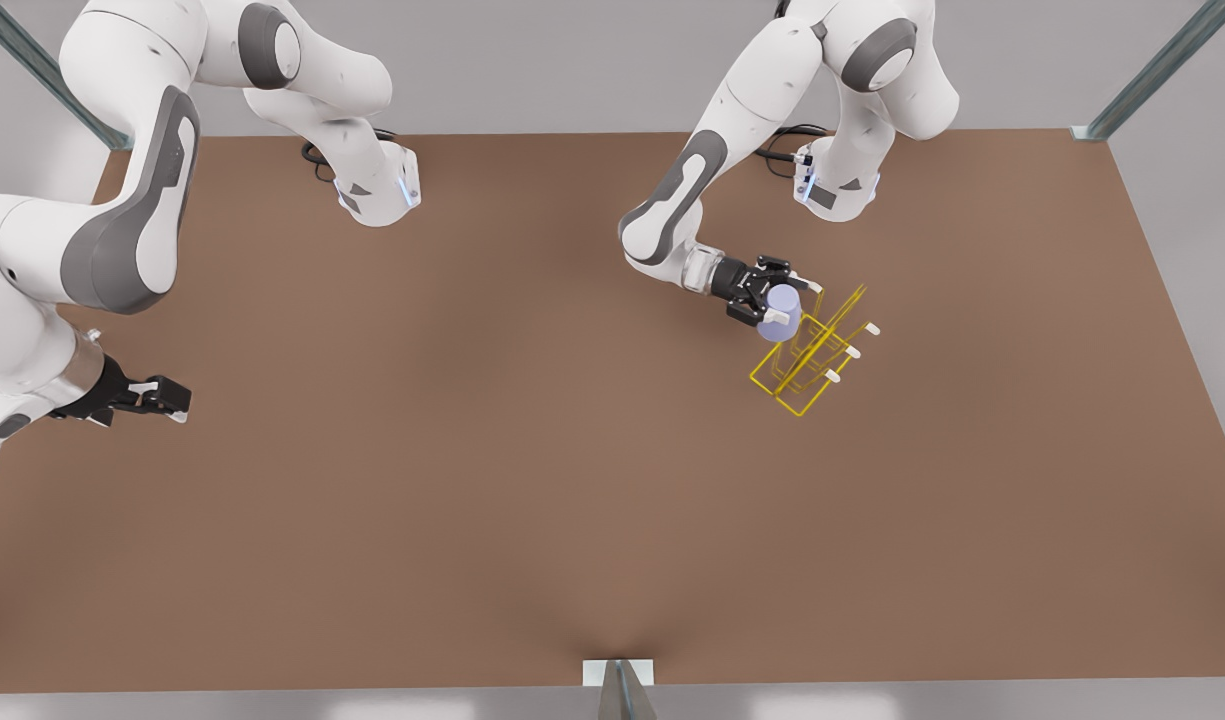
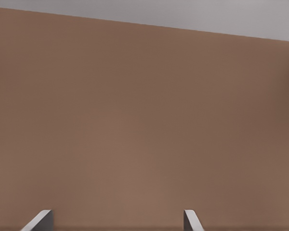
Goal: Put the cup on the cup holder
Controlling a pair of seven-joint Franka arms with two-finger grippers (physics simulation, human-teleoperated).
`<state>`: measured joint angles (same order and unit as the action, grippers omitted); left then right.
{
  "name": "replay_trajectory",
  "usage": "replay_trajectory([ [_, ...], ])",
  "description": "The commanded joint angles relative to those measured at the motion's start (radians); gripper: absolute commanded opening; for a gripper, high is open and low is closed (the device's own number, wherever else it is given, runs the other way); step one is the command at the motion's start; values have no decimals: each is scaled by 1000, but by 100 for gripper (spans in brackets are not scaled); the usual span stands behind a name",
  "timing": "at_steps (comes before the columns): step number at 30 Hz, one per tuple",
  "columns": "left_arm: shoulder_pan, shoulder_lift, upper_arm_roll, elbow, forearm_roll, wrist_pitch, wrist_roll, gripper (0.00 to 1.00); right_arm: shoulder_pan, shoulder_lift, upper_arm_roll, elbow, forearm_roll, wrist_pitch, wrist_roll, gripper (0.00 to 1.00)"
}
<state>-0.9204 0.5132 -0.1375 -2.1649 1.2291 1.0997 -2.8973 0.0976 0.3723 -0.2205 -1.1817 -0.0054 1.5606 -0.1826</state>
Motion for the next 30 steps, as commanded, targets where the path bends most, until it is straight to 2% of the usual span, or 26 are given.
replay_trajectory([
  [1,0,-1,-1,0,0,-3,-172,100,2,-1,0,0,1,-1,0,100],
  [2,0,-4,1,0,0,-3,-171,64,4,-1,0,0,1,-1,0,100],
  [3,0,-5,1,0,0,-3,-171,55,4,-1,0,0,1,-1,0,100],
  [5,-5,-16,-2,2,-5,-6,-169,51,4,0,-2,0,1,-1,0,100],
  [7,-23,-28,-4,10,-14,-9,-157,51,4,1,-2,0,1,-1,0,100],
  [9,-23,-21,-4,19,-16,-6,-158,56,4,1,-2,2,-1,1,0,100],
  [29,31,-16,7,22,44,12,-168,56,5,1,-2,0,-2,1,0,100],
  [30,31,-18,7,19,44,12,-168,78,5,1,-2,0,-4,1,0,100],
])
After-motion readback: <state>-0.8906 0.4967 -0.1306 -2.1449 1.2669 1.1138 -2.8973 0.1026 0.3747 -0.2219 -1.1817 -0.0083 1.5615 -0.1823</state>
